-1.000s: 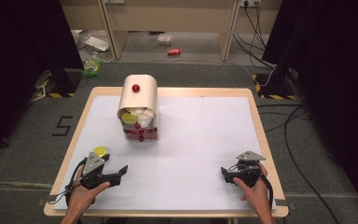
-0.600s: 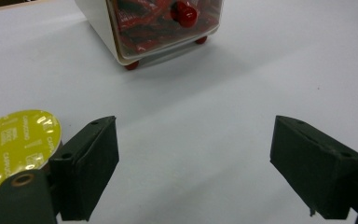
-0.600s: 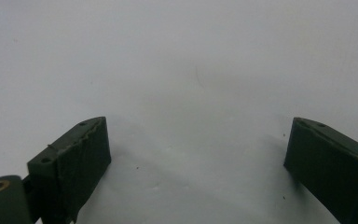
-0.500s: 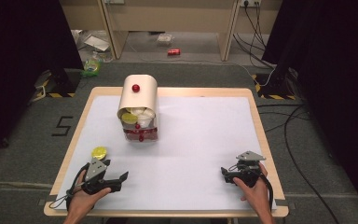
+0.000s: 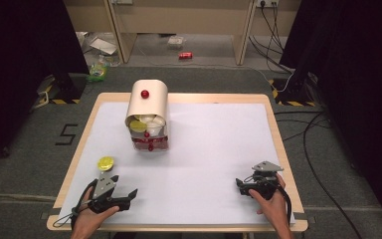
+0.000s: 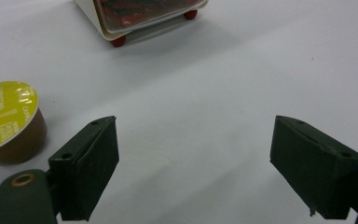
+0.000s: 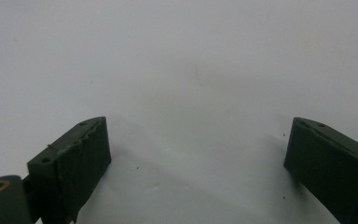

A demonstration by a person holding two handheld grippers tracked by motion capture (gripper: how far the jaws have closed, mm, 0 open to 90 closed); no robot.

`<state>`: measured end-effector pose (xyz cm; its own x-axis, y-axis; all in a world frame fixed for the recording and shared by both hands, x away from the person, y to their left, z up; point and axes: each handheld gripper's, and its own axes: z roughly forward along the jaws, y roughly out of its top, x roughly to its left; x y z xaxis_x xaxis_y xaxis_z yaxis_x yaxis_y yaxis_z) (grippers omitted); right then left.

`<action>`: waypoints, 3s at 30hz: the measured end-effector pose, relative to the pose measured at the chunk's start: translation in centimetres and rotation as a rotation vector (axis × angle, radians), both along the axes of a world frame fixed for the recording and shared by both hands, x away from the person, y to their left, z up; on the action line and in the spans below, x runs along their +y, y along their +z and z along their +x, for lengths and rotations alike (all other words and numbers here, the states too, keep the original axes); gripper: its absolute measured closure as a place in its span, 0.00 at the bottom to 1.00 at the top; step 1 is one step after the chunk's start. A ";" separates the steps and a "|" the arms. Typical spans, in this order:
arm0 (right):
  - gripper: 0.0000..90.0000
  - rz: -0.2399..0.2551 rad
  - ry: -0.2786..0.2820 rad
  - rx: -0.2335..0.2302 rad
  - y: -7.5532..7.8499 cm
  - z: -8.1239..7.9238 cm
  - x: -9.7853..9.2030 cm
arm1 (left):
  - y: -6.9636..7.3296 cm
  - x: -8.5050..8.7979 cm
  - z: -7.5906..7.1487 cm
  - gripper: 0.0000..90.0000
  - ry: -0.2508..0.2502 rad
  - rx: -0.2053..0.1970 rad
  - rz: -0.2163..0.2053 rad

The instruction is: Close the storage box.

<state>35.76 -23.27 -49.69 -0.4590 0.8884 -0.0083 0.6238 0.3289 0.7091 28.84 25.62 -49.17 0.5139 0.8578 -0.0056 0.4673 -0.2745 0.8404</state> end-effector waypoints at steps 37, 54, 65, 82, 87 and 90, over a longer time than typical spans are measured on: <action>0.08 -0.002 0.002 -0.001 0.0 0.0 0.0 | -2.1 0.0 -2.0 0.17 0.021 -0.016 0.000; 0.08 -0.001 0.002 -0.001 0.0 0.0 0.0 | -2.0 0.5 -3.2 0.17 0.027 -0.034 -0.010; 0.08 0.000 0.000 0.001 0.0 0.0 0.0 | -2.3 1.7 -4.0 0.17 0.062 -0.039 -0.028; 0.08 -0.002 0.002 -0.002 0.0 0.0 0.0 | -3.2 2.8 -4.8 0.17 0.093 -0.036 -0.051; 0.08 -0.001 0.000 0.000 0.0 0.0 0.0 | -3.5 2.7 -5.0 0.16 0.103 -0.058 -0.054; 0.08 -0.001 0.000 0.000 0.0 0.0 0.0 | -3.6 2.8 -5.0 0.15 0.096 -0.064 -0.060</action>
<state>35.76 -23.28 -49.69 -0.4594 0.8882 -0.0089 0.6236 0.3296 0.7088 23.87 28.40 -52.79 0.4301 0.9024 -0.0279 0.4341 -0.1796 0.8828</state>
